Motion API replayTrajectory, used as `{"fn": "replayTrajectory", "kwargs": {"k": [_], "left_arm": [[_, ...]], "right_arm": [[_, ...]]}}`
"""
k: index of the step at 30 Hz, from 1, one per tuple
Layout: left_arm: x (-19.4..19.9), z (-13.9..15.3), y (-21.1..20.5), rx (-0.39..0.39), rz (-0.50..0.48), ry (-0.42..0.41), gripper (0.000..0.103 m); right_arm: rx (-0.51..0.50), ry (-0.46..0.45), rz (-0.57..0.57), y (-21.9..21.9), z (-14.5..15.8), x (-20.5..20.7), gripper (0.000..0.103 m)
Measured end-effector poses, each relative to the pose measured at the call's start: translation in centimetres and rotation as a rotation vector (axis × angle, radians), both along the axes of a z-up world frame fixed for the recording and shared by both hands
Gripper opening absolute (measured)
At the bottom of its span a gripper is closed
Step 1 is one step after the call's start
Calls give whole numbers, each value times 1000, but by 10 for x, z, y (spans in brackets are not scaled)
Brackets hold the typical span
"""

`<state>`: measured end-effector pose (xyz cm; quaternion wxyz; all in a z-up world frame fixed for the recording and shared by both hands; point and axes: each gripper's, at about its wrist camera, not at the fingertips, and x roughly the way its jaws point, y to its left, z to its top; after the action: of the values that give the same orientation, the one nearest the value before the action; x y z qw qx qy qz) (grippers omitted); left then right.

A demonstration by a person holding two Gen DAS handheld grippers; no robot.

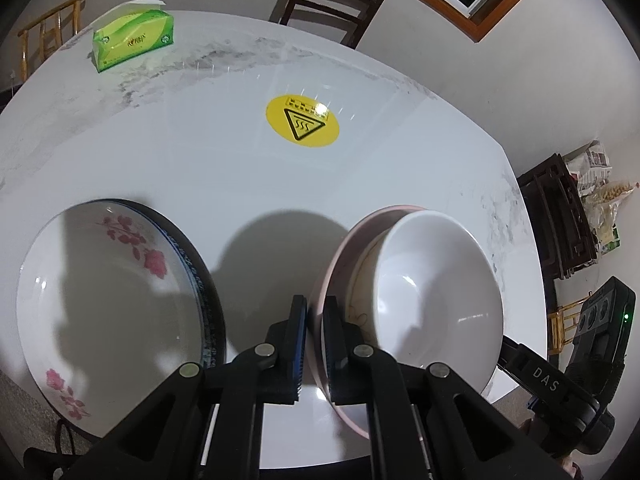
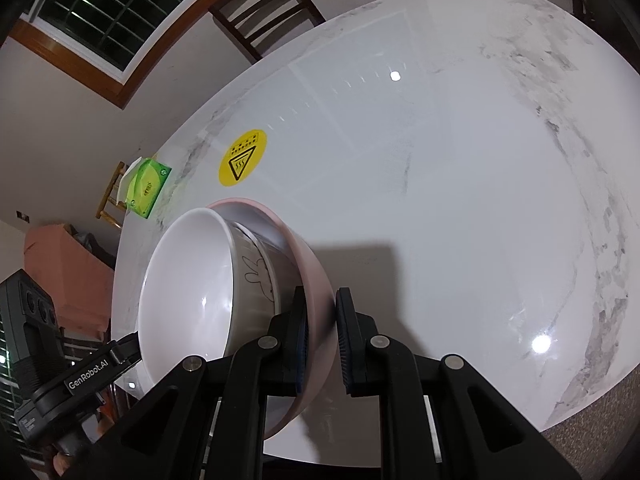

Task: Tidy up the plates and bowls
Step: 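Lift the nested bowls and carry them over the plate stack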

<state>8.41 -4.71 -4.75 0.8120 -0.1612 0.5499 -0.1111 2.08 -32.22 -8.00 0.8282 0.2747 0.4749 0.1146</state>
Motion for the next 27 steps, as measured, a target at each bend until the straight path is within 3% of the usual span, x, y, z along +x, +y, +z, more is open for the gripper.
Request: {"fn": "replayTrajectory", "kwargs": {"k": [13, 27], "left_arm": [[-8, 16, 37, -7, 76, -25, 6], [-25, 38, 100, -11, 199, -64, 6]], "right_arm": [[-14, -36, 68, 29, 22, 4, 15], [-24, -82, 195, 90, 47, 12, 15]]}}
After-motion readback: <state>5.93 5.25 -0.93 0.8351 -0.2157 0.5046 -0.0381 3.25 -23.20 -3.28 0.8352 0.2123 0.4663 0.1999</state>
